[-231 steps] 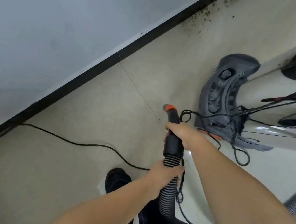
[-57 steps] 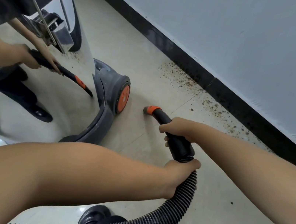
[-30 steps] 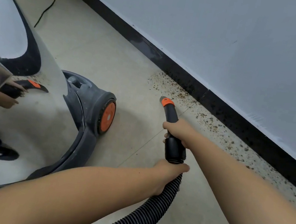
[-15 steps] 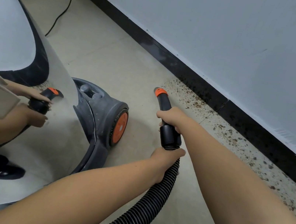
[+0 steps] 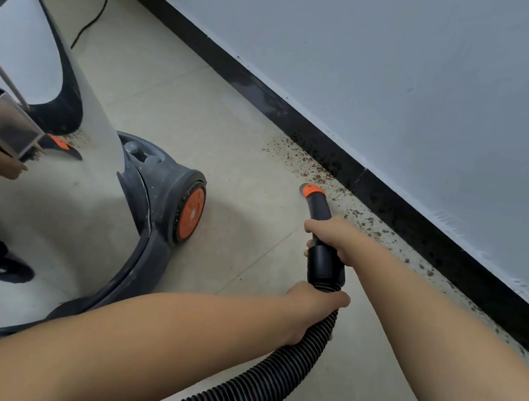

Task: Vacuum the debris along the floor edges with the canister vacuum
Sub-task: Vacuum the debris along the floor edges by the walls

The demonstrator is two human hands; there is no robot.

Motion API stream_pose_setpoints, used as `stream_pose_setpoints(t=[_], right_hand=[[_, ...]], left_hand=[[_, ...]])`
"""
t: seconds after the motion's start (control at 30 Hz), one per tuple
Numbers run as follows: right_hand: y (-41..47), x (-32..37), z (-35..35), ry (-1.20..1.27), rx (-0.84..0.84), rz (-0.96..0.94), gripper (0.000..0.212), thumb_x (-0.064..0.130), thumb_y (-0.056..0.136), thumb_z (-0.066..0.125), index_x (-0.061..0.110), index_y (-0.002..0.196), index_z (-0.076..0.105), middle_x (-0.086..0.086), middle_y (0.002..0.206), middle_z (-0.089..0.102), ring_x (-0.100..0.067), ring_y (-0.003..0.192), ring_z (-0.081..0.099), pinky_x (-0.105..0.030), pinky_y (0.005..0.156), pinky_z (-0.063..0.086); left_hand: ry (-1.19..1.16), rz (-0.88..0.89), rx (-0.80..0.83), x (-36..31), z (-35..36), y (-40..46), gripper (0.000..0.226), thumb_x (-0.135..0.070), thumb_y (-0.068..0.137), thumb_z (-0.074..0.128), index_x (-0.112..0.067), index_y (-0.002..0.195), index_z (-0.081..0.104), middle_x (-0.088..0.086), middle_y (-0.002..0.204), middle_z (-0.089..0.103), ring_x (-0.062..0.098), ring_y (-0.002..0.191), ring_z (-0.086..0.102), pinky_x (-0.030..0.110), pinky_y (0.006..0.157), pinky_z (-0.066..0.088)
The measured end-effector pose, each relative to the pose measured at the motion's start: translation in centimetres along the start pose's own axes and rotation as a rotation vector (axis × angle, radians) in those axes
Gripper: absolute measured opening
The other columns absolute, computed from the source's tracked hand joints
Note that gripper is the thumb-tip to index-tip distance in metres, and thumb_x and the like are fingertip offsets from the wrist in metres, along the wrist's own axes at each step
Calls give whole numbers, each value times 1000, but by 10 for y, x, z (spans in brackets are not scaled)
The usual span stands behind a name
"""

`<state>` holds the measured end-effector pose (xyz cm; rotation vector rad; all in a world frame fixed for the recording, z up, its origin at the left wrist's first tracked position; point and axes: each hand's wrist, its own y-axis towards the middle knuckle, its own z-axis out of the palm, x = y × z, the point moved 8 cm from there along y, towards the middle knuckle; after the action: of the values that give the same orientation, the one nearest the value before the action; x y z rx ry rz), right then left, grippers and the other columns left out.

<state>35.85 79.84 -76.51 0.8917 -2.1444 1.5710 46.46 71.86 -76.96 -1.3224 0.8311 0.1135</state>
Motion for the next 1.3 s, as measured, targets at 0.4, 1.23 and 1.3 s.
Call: stream_pose_setpoints(t=[0.4, 1.23, 1.3], right_hand=[[0, -22, -32, 55, -47, 38, 30, 11, 88, 59, 3, 112, 42, -14, 76, 62, -27, 59, 65, -33, 53, 54], [83, 99, 61, -26, 85, -134, 22, 13, 85, 57, 4, 101, 46, -13, 70, 63, -35, 75, 66, -52, 86, 54], [80, 92, 56, -24, 80, -125, 26, 14, 85, 57, 3, 106, 46, -13, 69, 63, -34, 73, 65, -51, 86, 55]], left_hand=[[-82, -53, 74, -4, 27, -4, 23, -21, 84, 66, -8, 92, 49, 9, 75, 52, 20, 49, 53, 21, 41, 46], [-312, 31, -142, -38, -92, 67, 24, -18, 82, 67, -5, 97, 54, 9, 69, 52, 19, 48, 52, 26, 53, 48], [-291, 27, -125, -37, -85, 64, 22, -18, 82, 66, -5, 95, 54, 8, 68, 52, 19, 48, 52, 24, 50, 47]])
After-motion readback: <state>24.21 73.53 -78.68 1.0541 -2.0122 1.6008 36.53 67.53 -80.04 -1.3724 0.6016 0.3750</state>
